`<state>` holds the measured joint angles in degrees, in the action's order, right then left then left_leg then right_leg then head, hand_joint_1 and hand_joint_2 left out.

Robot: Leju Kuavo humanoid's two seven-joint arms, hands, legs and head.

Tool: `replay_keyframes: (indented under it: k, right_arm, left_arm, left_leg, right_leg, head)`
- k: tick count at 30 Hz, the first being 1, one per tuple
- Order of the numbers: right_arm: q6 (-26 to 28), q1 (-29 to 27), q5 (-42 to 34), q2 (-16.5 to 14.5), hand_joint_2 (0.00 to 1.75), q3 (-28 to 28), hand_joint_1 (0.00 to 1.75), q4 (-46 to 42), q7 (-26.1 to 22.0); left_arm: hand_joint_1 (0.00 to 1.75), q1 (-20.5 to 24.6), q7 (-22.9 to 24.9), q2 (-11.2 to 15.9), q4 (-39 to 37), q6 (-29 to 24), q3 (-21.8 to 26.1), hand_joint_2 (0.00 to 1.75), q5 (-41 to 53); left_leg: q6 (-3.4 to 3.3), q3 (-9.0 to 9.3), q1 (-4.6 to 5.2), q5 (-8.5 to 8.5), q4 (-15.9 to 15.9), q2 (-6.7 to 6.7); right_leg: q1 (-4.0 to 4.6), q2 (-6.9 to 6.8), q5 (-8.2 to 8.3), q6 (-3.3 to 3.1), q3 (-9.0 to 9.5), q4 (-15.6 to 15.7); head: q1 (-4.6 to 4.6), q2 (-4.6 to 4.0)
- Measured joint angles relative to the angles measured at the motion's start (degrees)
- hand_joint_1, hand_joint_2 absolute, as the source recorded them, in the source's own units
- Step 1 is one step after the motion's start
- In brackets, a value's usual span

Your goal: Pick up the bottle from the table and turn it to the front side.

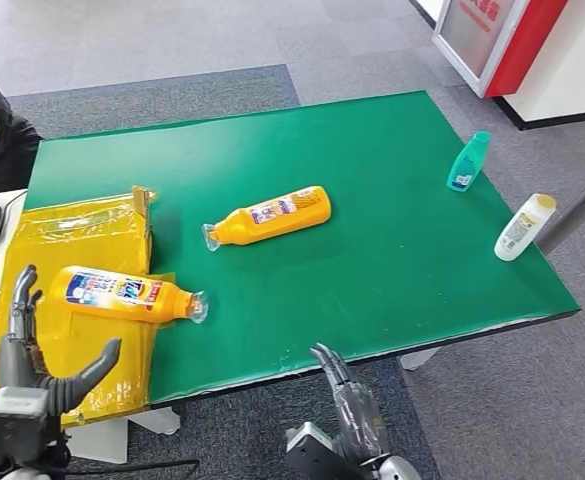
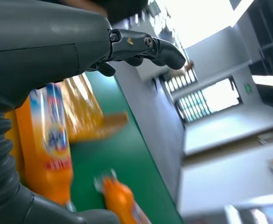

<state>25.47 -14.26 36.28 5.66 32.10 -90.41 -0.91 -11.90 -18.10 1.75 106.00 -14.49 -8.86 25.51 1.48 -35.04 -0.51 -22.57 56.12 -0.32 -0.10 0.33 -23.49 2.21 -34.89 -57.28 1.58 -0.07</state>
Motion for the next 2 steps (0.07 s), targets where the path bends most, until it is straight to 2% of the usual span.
replay_keyframes:
  k: [2]
  right_arm:
    - [1.64, -0.63, -1.98, 0.12, 1.75, -0.24, 0.00, -1.34, -2.55]
  left_arm:
    - [0.00, -1.80, -3.87, -1.14, 0.32, 6.03, 0.91, 1.75, -8.44]
  left_leg:
    - [-0.01, 0.00, 0.00, -0.04, 0.00, 0.00]
  right_leg:
    - [0.00, 0.00, -0.02, -0.01, 0.00, 0.00]
  head:
    - [0.00, 0.00]
